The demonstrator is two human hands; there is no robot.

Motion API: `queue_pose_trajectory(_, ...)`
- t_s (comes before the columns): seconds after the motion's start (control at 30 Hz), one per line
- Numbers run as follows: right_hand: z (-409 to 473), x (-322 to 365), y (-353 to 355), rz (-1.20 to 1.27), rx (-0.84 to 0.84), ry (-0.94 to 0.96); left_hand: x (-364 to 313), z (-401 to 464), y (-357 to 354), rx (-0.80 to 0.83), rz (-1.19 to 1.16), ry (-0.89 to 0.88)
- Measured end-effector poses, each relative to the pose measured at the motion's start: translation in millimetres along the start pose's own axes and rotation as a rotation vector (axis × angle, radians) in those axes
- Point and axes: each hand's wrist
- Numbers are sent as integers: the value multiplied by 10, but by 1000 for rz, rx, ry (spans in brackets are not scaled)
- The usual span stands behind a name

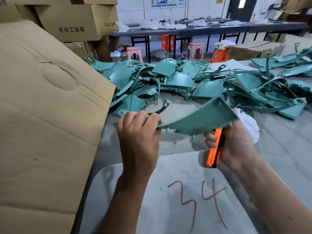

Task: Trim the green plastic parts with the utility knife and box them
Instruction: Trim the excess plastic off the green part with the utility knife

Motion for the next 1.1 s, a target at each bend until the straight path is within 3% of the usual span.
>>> queue_pose_trajectory(0.13,8,28,42,-95,-99,126,-63,-13,-70,185,63,116)
queue_pose_trajectory(0.33,2,-92,58,-274,-200,134,-35,-67,-115,237,-139,89)
queue_pose_trajectory(0.53,137,70,216,117,-299,-4,454,-218,-132,400,-415,302)
queue_pose_trajectory(0.73,183,91,268,234,-300,31,686,-309,-157,427,-535,437)
queue_pose_trajectory(0.83,181,84,298,211,-291,45,696,-304,-132,347,-633,477)
queue_pose_trajectory(1.1,78,11,154,-232,-364,285,620,-152,-81,-199,-805,711)
Point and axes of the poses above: each hand's wrist, its own z-axis towards the middle knuckle, its own y-axis out of the back of the hand, x = y × z, and after that the axes turned 8 degrees about -y, right-handed
